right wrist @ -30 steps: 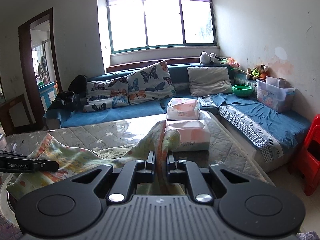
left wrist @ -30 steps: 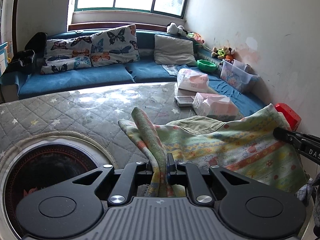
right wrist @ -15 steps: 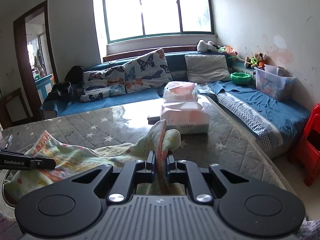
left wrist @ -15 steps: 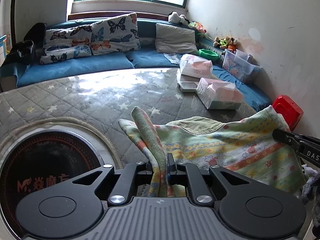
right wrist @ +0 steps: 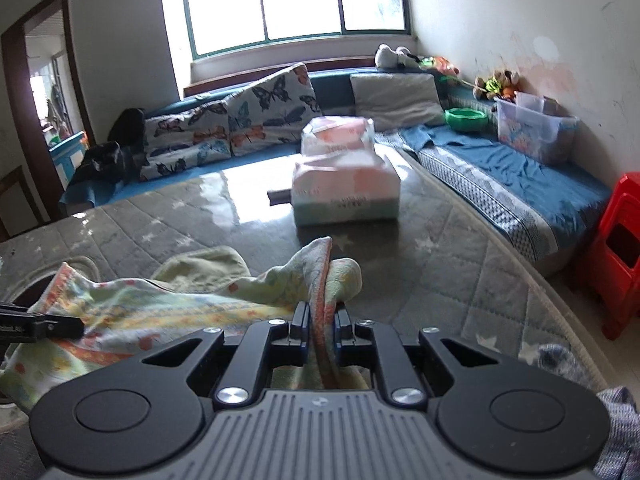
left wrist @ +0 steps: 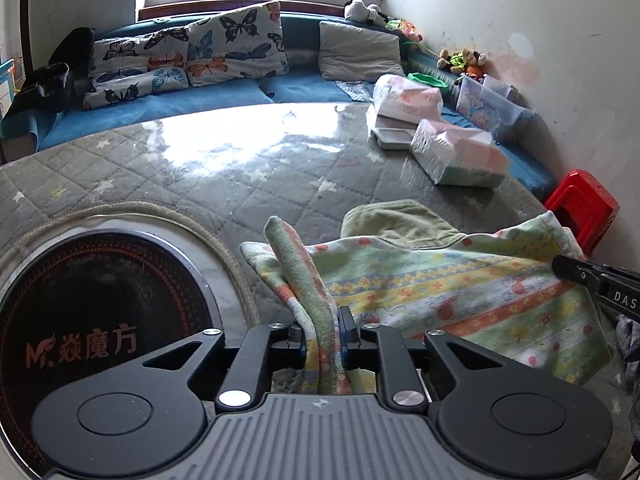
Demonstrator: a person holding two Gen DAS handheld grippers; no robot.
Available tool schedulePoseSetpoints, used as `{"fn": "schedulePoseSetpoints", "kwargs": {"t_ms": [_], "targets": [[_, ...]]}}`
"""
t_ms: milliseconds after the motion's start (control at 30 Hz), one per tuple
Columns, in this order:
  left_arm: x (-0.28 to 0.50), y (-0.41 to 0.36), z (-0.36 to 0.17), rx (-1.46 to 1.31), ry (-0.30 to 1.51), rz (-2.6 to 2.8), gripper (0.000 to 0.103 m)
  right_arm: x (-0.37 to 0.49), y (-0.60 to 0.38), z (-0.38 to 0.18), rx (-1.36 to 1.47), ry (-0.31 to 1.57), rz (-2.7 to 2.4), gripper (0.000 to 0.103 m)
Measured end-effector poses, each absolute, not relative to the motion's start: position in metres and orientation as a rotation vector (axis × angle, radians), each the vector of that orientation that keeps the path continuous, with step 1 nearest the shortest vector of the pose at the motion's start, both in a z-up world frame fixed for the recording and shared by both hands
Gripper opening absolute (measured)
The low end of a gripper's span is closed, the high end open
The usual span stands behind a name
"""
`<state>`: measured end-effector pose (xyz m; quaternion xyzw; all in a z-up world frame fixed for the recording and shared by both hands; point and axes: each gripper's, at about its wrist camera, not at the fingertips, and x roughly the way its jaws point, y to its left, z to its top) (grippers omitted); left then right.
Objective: Fold clothes
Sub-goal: 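Lower the shirt onto the table and open both grippers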
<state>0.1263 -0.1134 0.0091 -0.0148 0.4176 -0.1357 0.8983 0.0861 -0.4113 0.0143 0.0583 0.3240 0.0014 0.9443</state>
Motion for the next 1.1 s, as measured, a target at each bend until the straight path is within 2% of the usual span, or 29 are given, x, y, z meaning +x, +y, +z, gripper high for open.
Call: {"fn": "schedulePoseSetpoints", "kwargs": {"t_ms": [100,167,200,567,700,1000,1100], "targets": [[0.129,-0.111,0.006,-0.016,0.871,-0.255,0.032,0.088,-0.413,0.01,0.113,0.675,-0.015,0.012],[0.131,-0.107,0.005,-0.007,0.874,-0.234,0.038,0.088,-0.415,0.008,0.109,0.685,-0.026,0.016],[0.132,-0.105,0.004,-0.003,0.875,-0.223,0.039,0.089,-0.416,0.007,0.107,0.689,-0.032,0.019],[0.142,-0.115,0.018,-0.004,0.823,-0.228,0.039,0.104,-0.405,0.013,0.103,0.658,0.015,0.02],[0.149,-0.126,0.016,-0.006,0.829,-0.249,0.039,0.115,-0.392,0.007,0.105,0.667,0.055,0.034],[0.163,-0.141,0.001,0.015,0.849,-0.273,0.039,0.132,-0.383,-0.011,0.109,0.706,0.085,0.05],[0.166,-0.145,-0.003,0.026,0.847,-0.282,0.043,0.134,-0.383,-0.014,0.107,0.713,0.087,0.056]]}}
